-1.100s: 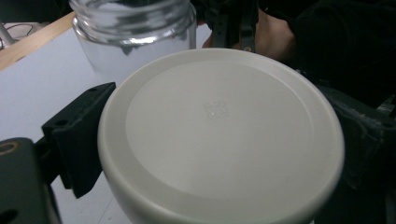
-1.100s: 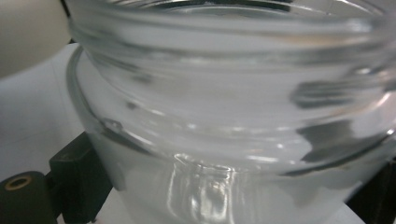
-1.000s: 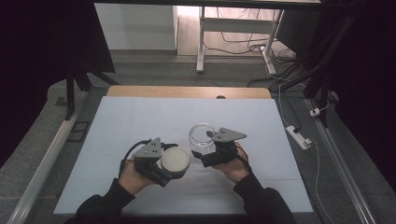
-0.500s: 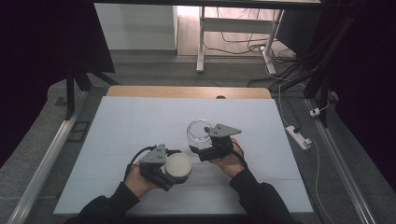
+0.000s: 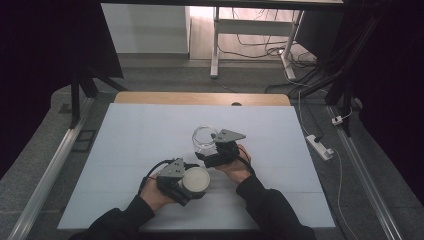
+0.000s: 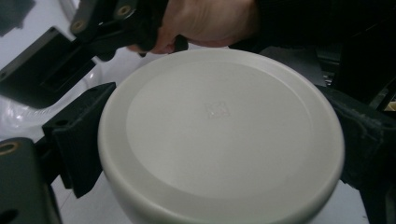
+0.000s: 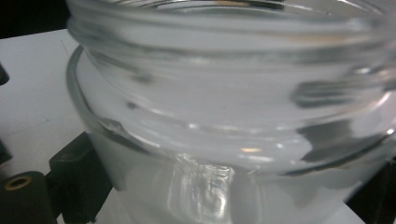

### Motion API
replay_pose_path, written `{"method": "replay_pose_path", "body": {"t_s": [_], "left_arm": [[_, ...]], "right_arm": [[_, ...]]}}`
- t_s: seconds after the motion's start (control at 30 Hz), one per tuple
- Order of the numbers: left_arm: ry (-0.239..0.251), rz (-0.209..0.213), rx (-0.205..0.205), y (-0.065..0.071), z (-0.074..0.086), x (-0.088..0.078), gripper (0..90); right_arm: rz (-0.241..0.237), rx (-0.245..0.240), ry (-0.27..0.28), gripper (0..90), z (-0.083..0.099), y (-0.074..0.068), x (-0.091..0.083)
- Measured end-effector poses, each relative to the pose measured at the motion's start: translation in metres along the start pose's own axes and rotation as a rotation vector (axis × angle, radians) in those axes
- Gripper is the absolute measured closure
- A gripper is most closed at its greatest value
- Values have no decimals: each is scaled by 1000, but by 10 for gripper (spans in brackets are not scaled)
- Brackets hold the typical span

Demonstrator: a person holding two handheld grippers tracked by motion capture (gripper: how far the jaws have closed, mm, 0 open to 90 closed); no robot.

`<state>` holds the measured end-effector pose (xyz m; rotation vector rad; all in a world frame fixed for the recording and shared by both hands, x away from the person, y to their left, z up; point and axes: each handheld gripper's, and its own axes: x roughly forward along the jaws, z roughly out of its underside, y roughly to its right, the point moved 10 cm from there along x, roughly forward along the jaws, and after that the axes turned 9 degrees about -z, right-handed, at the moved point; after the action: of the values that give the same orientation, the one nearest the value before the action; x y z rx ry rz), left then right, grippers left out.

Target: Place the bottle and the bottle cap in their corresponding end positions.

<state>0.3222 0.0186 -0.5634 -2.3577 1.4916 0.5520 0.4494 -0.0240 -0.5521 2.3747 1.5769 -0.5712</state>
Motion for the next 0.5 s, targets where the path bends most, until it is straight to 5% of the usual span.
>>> {"method": "replay_pose_path", "body": {"t_s": [0.5], "left_arm": [[-135, -12, 21, -5, 17, 22, 76]], "right_arm": [[15, 32, -48, 70, 14, 13, 28]]}}
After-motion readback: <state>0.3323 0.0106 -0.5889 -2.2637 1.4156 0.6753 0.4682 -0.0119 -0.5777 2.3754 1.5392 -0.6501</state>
